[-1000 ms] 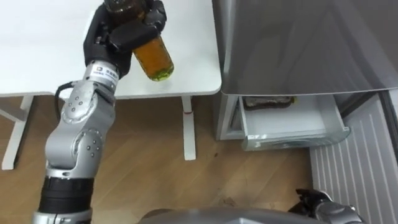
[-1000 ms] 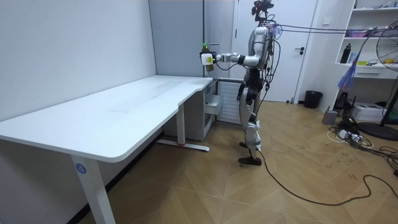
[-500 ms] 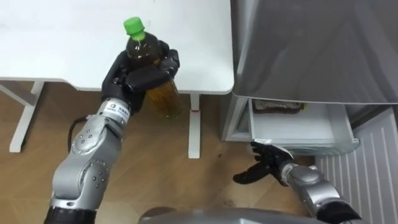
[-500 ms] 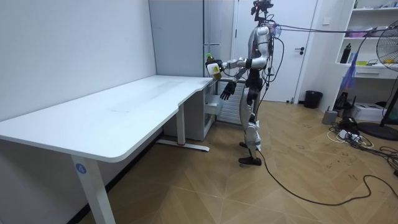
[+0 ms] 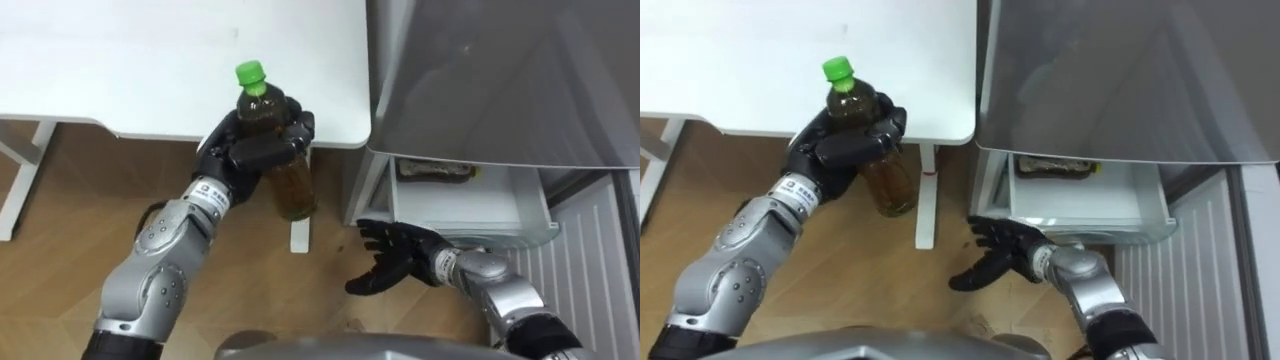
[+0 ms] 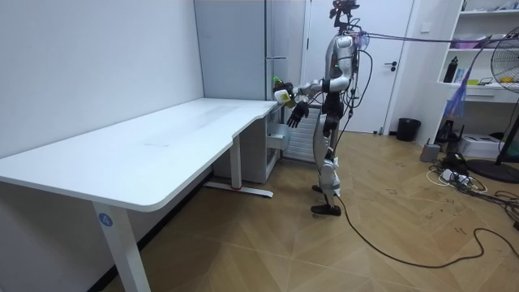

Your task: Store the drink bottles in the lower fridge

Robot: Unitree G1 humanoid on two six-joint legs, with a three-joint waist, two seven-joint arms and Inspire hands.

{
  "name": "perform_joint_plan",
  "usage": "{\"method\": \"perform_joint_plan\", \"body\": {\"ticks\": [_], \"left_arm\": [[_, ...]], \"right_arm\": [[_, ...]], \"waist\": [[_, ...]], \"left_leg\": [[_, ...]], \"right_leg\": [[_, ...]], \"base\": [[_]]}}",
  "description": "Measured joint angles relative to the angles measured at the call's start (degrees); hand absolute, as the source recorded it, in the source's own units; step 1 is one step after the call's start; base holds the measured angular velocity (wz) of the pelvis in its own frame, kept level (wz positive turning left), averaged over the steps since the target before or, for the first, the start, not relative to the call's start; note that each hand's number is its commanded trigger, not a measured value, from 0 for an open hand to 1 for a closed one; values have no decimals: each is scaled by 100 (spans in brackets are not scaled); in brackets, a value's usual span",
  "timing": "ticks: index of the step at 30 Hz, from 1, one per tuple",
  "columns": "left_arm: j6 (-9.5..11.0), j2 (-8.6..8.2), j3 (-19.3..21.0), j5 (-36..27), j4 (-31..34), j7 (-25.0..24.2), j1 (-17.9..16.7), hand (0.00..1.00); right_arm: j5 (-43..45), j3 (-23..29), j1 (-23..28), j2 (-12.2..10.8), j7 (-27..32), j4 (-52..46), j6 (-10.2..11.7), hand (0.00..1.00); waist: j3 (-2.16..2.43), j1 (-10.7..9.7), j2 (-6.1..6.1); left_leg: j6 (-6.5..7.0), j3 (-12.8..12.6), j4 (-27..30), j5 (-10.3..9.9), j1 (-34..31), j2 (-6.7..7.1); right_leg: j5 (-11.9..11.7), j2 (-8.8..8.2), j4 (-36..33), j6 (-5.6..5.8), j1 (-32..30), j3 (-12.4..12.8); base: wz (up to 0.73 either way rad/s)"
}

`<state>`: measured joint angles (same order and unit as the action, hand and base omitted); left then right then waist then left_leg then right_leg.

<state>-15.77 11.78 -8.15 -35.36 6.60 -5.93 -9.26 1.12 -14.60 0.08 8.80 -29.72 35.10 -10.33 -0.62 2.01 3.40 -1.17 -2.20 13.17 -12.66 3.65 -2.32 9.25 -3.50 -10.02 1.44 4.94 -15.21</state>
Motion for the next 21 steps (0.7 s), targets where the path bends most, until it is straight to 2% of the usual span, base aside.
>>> {"method": "perform_joint_plan", "body": {"ticks": [2, 9, 13, 17, 21], "left_arm": [[1, 7, -24, 6, 0, -80, 0, 100], [2, -105, -86, 4, -149, -102, 2, 100], [2, -100, -303, 7, -342, -139, 1, 100], [20, -85, -599, 135, -510, -373, 2, 100], [26, -12, -861, 260, -595, -507, 1, 100]], "right_arm": [[-121, -25, 25, 1, -244, -166, -41, 0], [-283, -169, 146, 30, -872, -770, -230, 0], [-380, -195, 181, 55, -1124, -1039, -232, 0], [-390, -210, 179, 69, -1352, -1271, -227, 0], [-592, -299, 232, 87, -1465, -1294, -227, 0]], "waist": [[13, 7, 18], [-4, -20, -28], [-13, -27, -41], [-14, -43, -43], [-15, -49, -47]], "left_leg": [[1, -1, 3, -2, 4, 2], [2, 5, -40, -4, 7, -2], [2, 5, -55, -4, -11, -2], [2, 3, -56, -4, -20, -2], [1, 3, -55, -4, -20, -2]], "right_leg": [[3, -2, -22, 4, 0, 15], [26, -1, -80, 1, -7, 7], [26, -2, -79, 1, -29, 5], [26, -2, -76, 1, -34, 6], [26, -3, -78, 1, -34, 0]], "base": [[0], [0], [0], [0], [0]]}}
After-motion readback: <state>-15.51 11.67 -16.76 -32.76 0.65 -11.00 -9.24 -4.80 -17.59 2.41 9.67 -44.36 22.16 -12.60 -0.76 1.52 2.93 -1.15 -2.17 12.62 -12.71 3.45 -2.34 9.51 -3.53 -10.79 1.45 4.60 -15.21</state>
